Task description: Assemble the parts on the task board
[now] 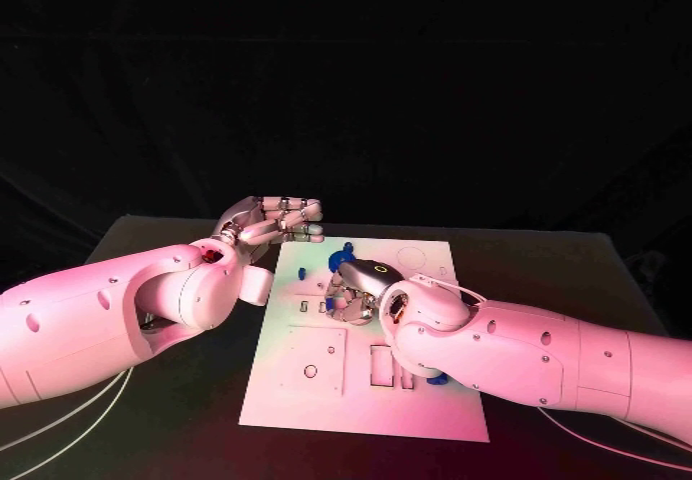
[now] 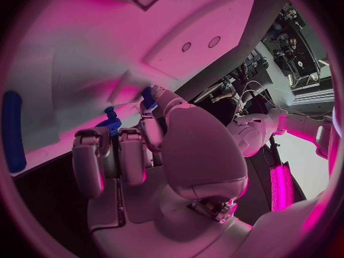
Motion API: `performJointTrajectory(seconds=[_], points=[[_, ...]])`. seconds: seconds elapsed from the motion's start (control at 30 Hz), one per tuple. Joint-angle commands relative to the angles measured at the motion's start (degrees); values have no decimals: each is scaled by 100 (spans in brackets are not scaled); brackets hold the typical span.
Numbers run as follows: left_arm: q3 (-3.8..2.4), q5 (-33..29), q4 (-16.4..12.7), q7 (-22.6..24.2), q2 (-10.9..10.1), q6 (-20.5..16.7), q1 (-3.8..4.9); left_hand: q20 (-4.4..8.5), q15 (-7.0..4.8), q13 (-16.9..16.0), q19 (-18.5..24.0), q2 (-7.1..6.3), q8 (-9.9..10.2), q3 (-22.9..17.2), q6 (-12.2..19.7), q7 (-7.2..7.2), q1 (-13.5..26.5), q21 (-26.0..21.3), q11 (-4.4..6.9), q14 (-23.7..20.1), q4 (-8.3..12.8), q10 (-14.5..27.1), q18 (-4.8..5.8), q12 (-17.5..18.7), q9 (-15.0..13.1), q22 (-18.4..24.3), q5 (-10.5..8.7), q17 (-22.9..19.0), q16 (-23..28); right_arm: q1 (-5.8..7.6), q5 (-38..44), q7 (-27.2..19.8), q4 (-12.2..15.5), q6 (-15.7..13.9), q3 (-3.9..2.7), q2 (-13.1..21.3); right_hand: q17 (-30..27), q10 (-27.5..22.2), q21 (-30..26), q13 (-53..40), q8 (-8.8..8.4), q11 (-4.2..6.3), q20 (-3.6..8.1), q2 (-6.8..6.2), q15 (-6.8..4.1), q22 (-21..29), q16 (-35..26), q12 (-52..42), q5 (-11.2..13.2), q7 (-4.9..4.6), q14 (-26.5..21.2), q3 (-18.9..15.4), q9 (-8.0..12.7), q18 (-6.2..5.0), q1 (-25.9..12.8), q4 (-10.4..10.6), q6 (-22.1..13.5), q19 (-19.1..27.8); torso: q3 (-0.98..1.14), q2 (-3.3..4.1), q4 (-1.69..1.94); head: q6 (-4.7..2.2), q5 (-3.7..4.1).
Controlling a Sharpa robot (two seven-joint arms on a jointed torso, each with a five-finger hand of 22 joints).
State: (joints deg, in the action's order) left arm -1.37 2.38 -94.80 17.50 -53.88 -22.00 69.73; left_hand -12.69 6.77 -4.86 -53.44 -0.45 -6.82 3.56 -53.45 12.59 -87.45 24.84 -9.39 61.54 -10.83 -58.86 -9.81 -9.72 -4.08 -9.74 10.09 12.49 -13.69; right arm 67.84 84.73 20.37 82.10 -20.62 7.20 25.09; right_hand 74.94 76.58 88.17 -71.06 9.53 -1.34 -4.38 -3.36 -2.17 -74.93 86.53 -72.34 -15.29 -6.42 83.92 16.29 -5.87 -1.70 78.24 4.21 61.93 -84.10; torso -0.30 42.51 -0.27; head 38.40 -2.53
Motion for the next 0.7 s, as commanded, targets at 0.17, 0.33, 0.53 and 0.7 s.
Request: performJointTrajectory(seconds=[0.17, 0.33, 0.53, 0.7], points=[[-4, -19, -17, 12, 3, 81, 3, 13, -6, -3, 45, 6, 33, 2, 25, 21, -43, 28, -14, -50, 28, 38, -62, 25, 3, 3, -4, 10, 35, -26, 94, 14, -45, 221, 16, 3, 935, 11, -17, 13, 83, -28, 27, -26, -7, -1342, -5, 0, -30, 13, 474, -10, -171, 106, -95, 27, -9, -428, -1, -2, -6, -1, -10], [-4, -19, -15, 7, 3, 96, 3, 12, -4, -4, 48, 9, 34, 2, 24, 23, -41, 30, -16, -51, 27, 38, -61, 25, 2, 3, -4, 13, 38, -28, 134, 17, -42, 264, 17, 16, 906, -61, -52, 96, 60, -44, 20, -100, 4, -1315, -25, 87, -35, -7, 467, -22, -165, 95, -163, 36, -62, -400, 2, 0, -5, -8, -4], [-4, -19, -10, 2, 4, 97, 3, 12, -4, -4, 48, 9, 34, 2, 25, 23, -41, 30, -16, -52, 27, 38, -61, 26, 2, 3, -4, 13, 38, -28, 167, 38, -34, 238, 18, 29, 887, -136, -73, 176, 20, -70, 7, -175, 23, -1299, -38, 173, -38, -39, 461, -33, -152, 89, -233, 49, -137, -384, 5, 1, -2, -1, -20], [-4, -19, -5, -5, 3, 100, 3, 11, -3, -4, 49, 10, 35, 2, 25, 23, -41, 30, -16, -54, 27, 39, -61, 27, 2, 3, -4, 14, 40, -28, 177, 28, -37, 205, 18, 30, 887, -177, -84, 210, -10, -93, -9, -252, 43, -1292, -40, 214, -87, -65, 461, -48, -143, 86, -298, 62, -197, -376, 0, -2, -5, -9, -19]])
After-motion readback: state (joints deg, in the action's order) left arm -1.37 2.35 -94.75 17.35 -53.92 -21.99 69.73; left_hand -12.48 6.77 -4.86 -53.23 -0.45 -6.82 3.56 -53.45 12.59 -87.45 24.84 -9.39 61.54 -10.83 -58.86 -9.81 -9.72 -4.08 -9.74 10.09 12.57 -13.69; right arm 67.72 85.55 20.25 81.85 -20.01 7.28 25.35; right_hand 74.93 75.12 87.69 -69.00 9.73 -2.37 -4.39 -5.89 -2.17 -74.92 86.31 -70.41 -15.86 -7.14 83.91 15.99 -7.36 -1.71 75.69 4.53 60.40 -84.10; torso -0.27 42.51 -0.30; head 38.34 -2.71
